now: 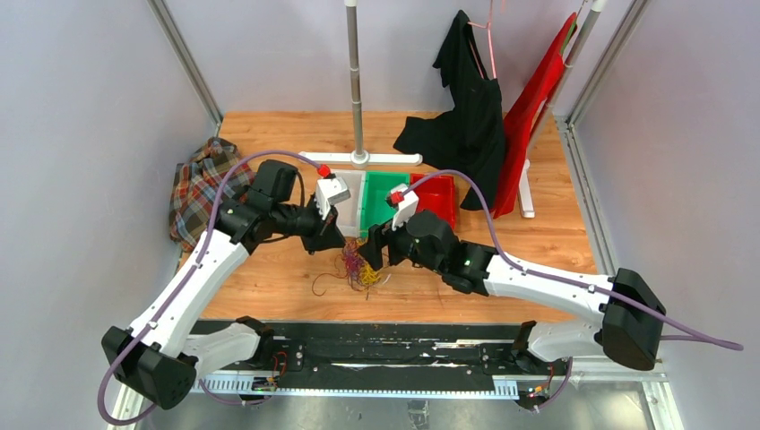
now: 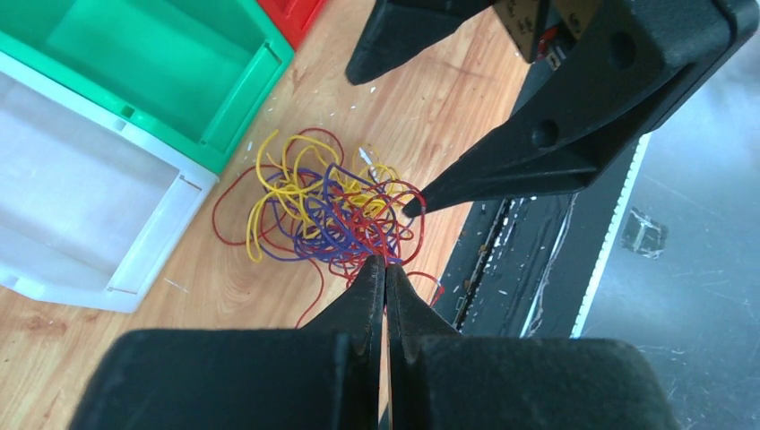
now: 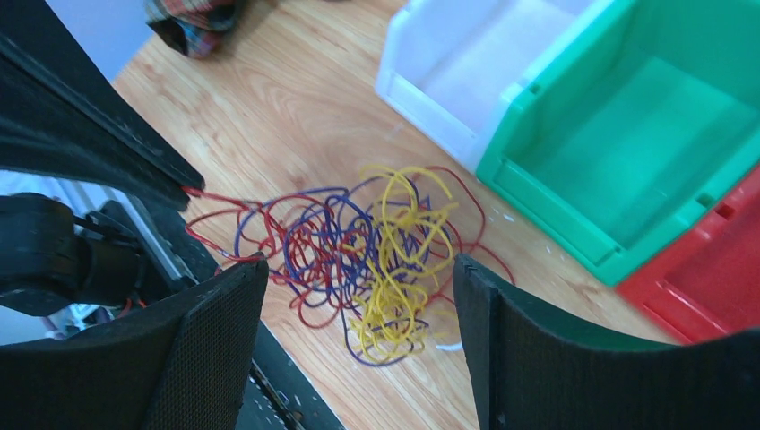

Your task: Untangle the cables

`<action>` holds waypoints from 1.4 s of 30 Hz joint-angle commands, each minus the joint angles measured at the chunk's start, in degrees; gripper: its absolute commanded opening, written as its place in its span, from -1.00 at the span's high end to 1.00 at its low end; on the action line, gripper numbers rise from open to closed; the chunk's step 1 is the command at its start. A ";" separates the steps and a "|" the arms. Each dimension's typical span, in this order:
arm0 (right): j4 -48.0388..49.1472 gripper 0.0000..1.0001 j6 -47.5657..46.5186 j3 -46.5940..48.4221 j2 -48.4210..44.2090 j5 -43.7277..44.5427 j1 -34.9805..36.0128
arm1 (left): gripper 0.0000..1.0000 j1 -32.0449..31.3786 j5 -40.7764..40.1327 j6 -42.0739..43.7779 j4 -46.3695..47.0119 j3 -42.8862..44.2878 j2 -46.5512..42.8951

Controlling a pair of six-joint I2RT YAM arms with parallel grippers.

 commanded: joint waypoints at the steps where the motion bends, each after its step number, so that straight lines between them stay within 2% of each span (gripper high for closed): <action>1: 5.24 -0.51 1.21 2.70 1.10 -3.44 -0.28 | 0.99 -0.41 2.50 -1.78 -2.25 2.88 -1.82; 10: 7.29 -0.45 3.18 6.65 7.50 -2.44 -0.20 | 0.99 -0.41 5.81 -1.35 -5.19 6.38 -2.51; 14: 8.66 -0.36 4.50 7.20 9.89 -2.92 -0.19 | 0.99 -0.42 7.10 -0.41 -6.99 7.48 -3.40; 19: 9.34 -0.23 6.21 4.41 11.14 -0.89 -0.20 | 0.99 -0.44 6.94 1.36 -9.81 10.42 -3.63; 26: 10.98 -0.19 9.36 -4.03 11.59 4.69 -0.52 | 0.99 -0.36 5.87 3.02 -14.92 17.83 -3.36; 36: 12.30 -0.18 13.41 -14.52 9.82 6.82 -0.81 | 0.99 -0.42 -3.74 4.88 -16.04 27.07 -4.61; 42: 10.48 -0.08 14.60 -18.64 7.45 8.38 -0.81 | 0.99 -0.37 -9.39 5.79 -16.02 34.82 -4.01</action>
